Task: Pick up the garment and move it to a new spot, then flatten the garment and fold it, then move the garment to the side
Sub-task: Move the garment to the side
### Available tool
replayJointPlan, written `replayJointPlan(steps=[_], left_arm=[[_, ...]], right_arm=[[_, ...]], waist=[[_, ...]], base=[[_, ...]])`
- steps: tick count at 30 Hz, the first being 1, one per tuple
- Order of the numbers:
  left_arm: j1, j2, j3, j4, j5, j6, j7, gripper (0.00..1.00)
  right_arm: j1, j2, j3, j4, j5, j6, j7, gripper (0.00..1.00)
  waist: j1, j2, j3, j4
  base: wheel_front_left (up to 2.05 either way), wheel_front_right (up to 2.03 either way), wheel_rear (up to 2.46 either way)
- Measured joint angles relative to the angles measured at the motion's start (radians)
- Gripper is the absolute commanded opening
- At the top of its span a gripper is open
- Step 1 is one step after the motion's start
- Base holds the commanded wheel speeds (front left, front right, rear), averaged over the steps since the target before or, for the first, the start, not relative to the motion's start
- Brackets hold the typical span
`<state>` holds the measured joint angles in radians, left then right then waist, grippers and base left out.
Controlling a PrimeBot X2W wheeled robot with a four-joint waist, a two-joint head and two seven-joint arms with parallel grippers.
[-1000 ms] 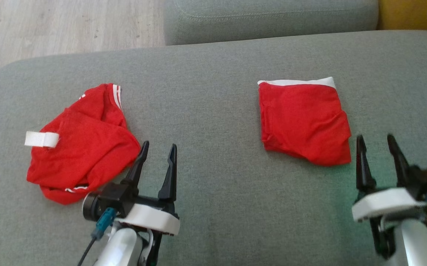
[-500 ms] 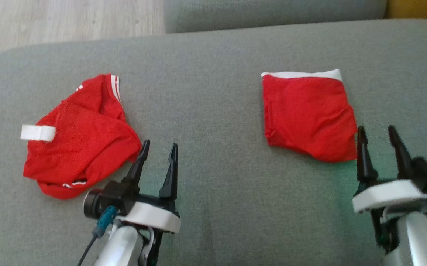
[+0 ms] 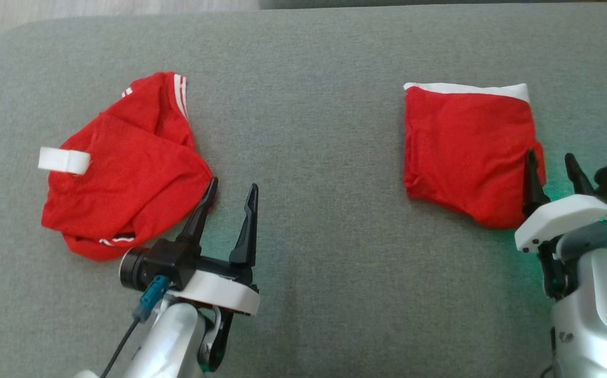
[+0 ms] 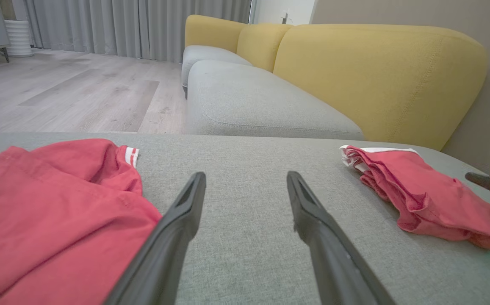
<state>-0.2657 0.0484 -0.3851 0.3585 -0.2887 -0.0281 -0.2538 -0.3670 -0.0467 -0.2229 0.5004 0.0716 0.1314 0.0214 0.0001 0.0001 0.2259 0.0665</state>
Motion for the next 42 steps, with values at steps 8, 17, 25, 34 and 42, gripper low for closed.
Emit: replayJointPlan(steps=[8, 17, 25, 34, 42], left_arm=[[-0.004, 0.0, -0.003, 0.0, 0.011, 0.0, 0.0, 1.0], [-0.04, 0.0, -0.004, -0.002, 0.027, -0.008, 0.0, 1.0], [-0.042, 0.0, -0.002, -0.001, 0.027, -0.008, 0.0, 1.0], [-0.042, -0.001, -0.003, -0.001, 0.026, -0.006, 0.0, 1.0], [-0.042, -0.001, -0.001, -0.01, 0.023, -0.006, 0.0, 1.0]], right_arm=[[-0.088, 0.0, -0.02, 0.162, -0.032, 0.0, 0.018, 1.0], [-0.235, -0.023, 0.0, 0.309, -0.108, 0.0, 0.066, 0.0], [-0.268, -0.092, 0.137, 0.341, -0.122, 0.0, 0.041, 0.0], [-0.281, -0.285, 0.38, 0.263, -0.096, 0.0, 0.013, 0.0], [-0.249, -0.508, 0.439, 0.226, -0.053, 0.0, 0.063, 0.0]], waist=[[-0.0001, 0.0, 0.025, 0.013], [-0.0001, 0.0, 0.066, 0.024], [0.0, 0.0, 0.058, 0.008], [-0.0001, 0.0, 0.025, -0.016], [-0.0001, 0.0, 0.042, -0.007]], base=[[0.0, 0.0, 0.0], [0.0, 0.0, 0.0], [0.0, 0.0, 0.0], [0.0, 0.0, 0.0], [0.0, 0.0, 0.0]])
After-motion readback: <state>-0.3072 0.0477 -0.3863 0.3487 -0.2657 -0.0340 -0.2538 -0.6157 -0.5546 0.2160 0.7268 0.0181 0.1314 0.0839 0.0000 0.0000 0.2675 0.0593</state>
